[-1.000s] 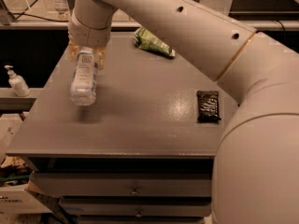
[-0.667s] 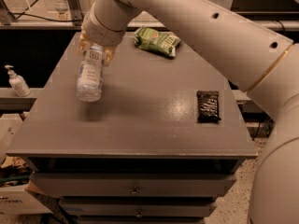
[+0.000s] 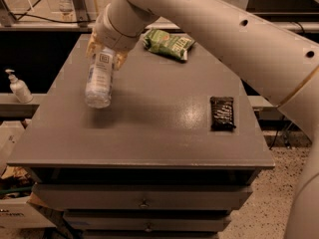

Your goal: Place blue plastic bottle upright

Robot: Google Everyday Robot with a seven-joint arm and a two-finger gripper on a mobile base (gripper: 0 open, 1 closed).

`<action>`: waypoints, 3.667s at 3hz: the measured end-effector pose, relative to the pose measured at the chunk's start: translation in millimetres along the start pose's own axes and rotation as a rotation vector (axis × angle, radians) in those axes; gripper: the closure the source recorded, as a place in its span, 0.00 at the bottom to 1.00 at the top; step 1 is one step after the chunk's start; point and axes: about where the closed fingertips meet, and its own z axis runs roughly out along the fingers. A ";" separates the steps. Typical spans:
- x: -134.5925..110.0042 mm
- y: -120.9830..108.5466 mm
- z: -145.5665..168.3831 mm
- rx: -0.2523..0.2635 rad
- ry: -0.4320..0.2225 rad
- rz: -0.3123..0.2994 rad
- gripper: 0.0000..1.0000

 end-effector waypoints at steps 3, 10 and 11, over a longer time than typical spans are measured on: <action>-1.2 44.9 -23.5 0.227 0.306 -0.116 1.00; 51.3 4.1 -91.3 0.547 0.602 -0.609 1.00; 49.0 5.4 -93.7 0.487 0.602 -0.775 1.00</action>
Offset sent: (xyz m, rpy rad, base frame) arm 0.0175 -0.0582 0.0296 0.3478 -0.5343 -0.0795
